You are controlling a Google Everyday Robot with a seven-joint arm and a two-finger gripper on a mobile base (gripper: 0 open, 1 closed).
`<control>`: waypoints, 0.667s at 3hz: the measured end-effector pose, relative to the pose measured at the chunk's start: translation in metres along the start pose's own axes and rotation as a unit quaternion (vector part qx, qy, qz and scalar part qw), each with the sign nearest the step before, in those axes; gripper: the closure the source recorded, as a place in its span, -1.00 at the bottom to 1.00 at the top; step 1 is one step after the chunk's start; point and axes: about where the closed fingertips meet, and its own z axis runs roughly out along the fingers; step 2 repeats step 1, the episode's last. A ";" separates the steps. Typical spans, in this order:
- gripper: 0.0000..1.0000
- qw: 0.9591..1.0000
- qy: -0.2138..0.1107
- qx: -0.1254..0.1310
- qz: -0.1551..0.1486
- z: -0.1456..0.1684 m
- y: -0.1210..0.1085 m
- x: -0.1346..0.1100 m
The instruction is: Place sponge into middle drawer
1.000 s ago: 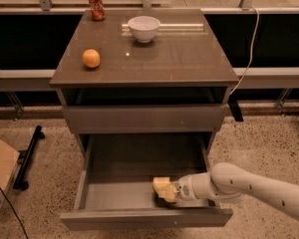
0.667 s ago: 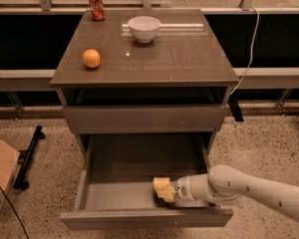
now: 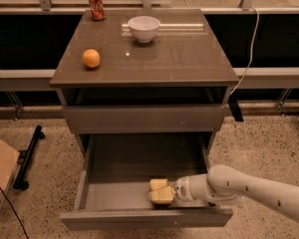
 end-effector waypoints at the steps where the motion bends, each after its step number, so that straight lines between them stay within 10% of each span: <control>1: -1.00 1.000 0.000 -0.001 0.000 0.001 0.001 0.000; 2: -1.00 1.000 0.000 -0.001 0.000 0.001 0.001 0.000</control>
Offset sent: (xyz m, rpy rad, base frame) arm 0.0000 0.0000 0.0000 0.0000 0.0000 0.0000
